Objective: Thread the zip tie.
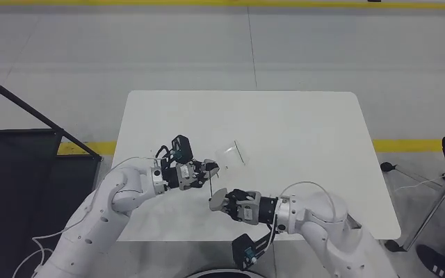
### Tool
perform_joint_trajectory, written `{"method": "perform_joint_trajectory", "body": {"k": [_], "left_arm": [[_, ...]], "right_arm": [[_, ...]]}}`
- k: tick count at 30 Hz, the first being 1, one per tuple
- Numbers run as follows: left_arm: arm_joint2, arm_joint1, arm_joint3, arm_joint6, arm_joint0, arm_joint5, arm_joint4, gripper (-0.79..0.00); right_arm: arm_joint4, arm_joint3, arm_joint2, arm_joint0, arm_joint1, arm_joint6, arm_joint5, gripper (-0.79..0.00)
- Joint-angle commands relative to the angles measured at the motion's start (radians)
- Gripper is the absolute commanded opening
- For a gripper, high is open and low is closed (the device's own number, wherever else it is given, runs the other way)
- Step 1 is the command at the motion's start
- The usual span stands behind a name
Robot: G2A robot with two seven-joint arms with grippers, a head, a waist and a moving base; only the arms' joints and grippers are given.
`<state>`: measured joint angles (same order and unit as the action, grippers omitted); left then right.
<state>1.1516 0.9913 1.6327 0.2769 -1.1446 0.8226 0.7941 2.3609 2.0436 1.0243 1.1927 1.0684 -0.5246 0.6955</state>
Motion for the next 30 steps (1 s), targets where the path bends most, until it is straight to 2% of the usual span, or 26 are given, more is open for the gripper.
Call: {"method": "perform_joint_trajectory", "body": {"k": [1, 30], "left_arm": [[0.000, 0.000, 0.000, -0.001, 0.000, 0.001, 0.003, -0.785], [0.007, 0.002, 0.007, -0.010, -0.009, 0.009, 0.018, -0.785]], "right_arm": [[0.000, 0.000, 0.002, 0.000, -0.002, 0.000, 0.002, -0.785], [-0.043, -0.006, -0.002, -0.013, -0.020, 0.032, 0.001, -0.785]]}}
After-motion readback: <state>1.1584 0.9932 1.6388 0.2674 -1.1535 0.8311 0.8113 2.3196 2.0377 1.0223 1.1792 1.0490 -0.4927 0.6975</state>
